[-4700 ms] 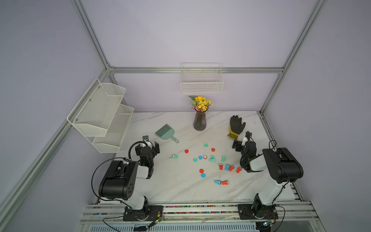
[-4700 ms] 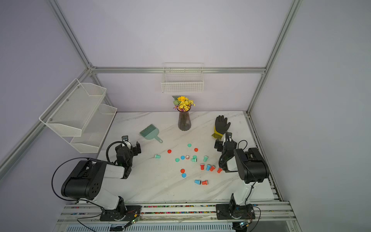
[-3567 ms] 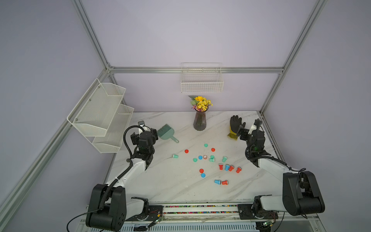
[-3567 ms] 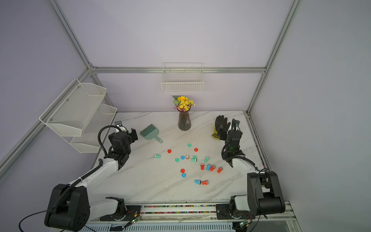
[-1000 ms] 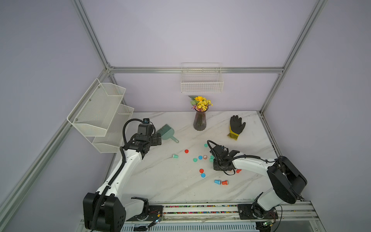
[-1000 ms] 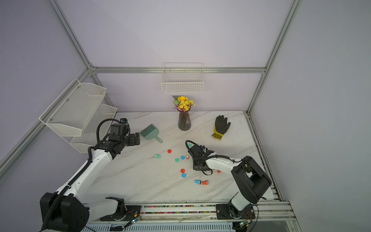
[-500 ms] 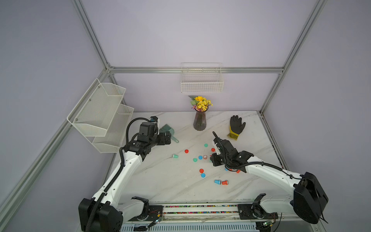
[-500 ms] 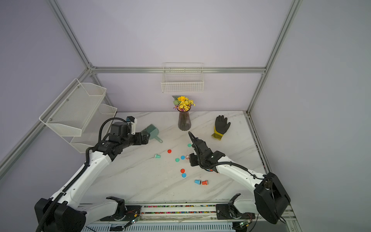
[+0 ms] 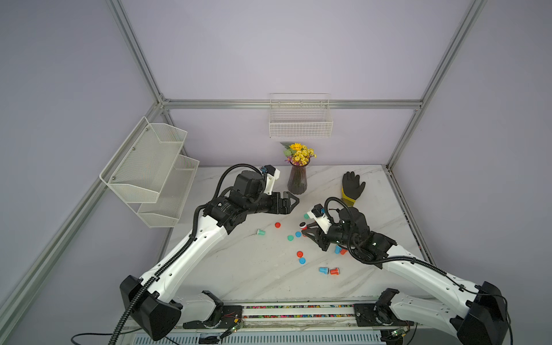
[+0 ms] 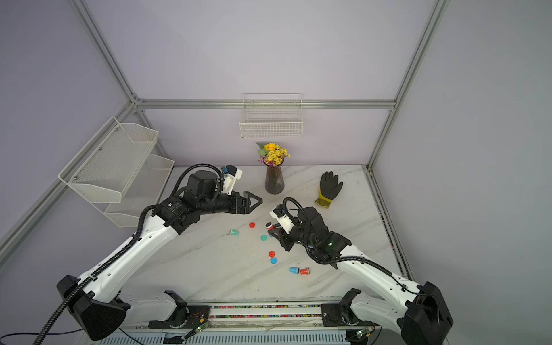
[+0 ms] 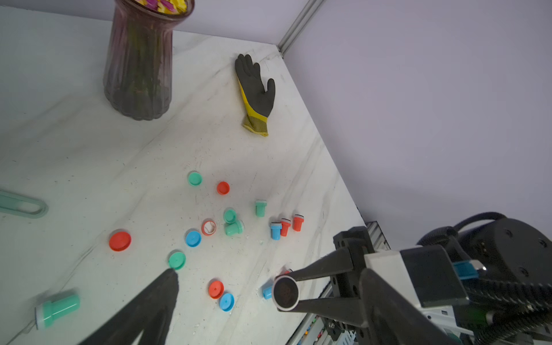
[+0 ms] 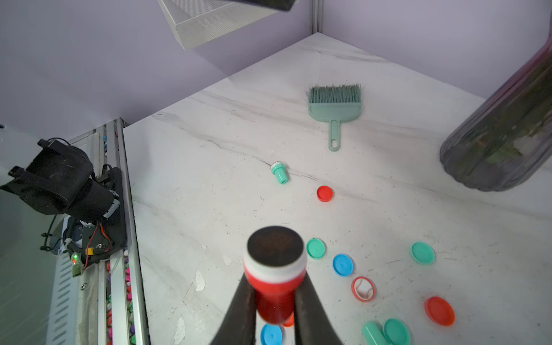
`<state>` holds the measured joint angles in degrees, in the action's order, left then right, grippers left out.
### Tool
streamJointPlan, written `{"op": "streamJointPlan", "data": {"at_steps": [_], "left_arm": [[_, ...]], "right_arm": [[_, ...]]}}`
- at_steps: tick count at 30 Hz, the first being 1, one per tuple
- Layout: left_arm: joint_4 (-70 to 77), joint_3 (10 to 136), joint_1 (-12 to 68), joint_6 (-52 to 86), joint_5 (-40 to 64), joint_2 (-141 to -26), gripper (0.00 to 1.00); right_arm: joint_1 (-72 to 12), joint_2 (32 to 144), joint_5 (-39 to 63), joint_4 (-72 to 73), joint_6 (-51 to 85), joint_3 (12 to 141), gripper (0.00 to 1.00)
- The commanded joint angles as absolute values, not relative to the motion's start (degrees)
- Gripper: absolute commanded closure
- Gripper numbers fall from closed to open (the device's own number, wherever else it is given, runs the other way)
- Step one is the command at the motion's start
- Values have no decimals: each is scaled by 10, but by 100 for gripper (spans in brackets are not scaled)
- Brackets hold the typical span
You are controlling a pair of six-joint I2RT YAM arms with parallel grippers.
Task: Close the stamp cap
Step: Pick up the stamp from the center of the board.
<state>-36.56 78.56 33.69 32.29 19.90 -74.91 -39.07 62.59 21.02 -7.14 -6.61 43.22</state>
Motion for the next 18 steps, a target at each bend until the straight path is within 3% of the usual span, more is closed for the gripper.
{"op": "streamJointPlan", "data": {"at_steps": [1,6,18], "left_arm": [[-428,828,350,345,211,-756,9],[-517,858,355,355,226,-787,22],[-545,905,385,372,326,-881,40]], "right_arm": [[-395,628,227,-69,-160,456,84],[-395,625,250,-56,-191,461,87],[-395,624,251,-8,-179,449,91]]}}
